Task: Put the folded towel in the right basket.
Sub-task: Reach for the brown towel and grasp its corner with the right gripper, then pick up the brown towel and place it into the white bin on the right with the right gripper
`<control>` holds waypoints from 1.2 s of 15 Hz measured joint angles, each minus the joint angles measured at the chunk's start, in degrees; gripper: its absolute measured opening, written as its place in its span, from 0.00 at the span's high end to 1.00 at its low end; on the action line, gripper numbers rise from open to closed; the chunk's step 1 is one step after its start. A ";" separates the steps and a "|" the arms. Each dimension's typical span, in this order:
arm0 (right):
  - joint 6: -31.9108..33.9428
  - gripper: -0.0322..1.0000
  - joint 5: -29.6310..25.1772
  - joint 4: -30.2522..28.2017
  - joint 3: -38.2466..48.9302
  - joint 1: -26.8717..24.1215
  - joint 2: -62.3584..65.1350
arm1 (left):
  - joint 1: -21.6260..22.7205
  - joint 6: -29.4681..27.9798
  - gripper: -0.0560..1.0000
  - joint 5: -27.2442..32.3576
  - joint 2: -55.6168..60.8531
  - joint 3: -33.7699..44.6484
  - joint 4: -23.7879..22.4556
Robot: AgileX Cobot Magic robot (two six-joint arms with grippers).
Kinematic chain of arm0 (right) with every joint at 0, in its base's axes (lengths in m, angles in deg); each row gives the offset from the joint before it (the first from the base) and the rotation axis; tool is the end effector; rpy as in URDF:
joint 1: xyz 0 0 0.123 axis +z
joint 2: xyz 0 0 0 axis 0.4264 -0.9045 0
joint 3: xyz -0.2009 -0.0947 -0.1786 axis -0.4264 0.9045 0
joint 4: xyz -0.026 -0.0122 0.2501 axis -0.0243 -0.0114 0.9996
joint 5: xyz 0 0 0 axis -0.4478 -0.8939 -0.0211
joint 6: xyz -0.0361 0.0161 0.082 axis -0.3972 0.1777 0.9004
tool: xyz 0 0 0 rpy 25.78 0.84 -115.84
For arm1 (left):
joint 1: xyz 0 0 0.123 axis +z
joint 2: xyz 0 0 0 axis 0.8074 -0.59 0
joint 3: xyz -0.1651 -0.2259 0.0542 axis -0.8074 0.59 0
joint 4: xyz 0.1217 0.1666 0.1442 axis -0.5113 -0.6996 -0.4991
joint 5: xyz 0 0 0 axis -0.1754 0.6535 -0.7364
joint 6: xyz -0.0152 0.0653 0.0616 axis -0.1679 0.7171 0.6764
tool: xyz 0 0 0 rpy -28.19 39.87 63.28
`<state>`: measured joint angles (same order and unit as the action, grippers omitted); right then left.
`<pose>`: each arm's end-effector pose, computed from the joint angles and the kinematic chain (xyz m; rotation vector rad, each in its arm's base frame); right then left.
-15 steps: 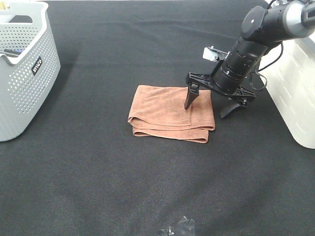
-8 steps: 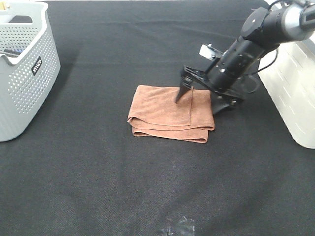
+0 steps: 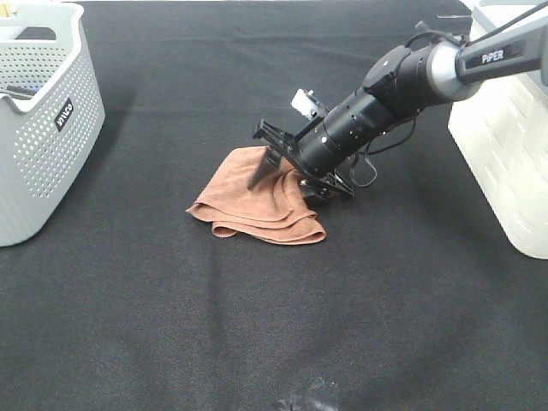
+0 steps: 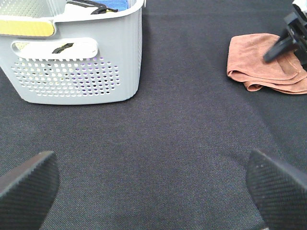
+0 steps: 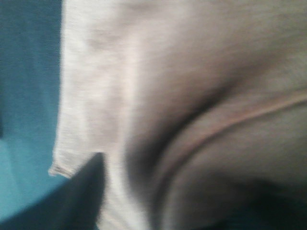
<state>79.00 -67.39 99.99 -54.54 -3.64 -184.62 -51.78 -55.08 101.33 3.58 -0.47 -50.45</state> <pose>0.4223 0.2166 0.0701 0.0564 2.9149 0.9308 -0.0054 -0.0108 0.2783 0.0433 2.0220 -0.0923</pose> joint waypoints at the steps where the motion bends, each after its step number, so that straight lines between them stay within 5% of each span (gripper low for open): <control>1: 0.00 0.63 0.11 -0.40 0.00 0.00 -0.29 | 0.00 0.00 0.01 0.00 0.00 0.00 0.00; 2: 0.00 0.63 0.11 -0.40 0.00 0.00 -0.29 | 0.00 0.00 0.01 0.00 0.00 0.00 0.00; 3: -0.06 0.78 0.11 -0.40 0.00 0.00 -0.46 | 0.00 0.00 0.01 0.00 0.00 0.00 0.00; 7: -4.01 0.81 -1.60 -6.82 -0.74 0.34 2.69 | 0.00 0.00 0.01 0.00 0.00 0.00 0.00; 12: -2.06 0.81 -22.35 -23.72 -22.75 -0.06 13.75 | 0.00 0.00 0.01 0.00 0.00 0.00 0.00; 15: 0.40 0.81 -26.47 -27.50 -38.45 -5.90 16.79 | 0.00 0.00 0.01 0.00 0.00 0.00 0.00; 18: 2.52 0.81 -26.64 -30.14 -43.03 -16.62 20.97 | 0.00 0.00 0.01 0.00 0.00 0.00 0.00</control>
<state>81.52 -94.03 69.85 -97.57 -20.26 -163.65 -51.78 -55.08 101.33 3.58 -0.47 -50.45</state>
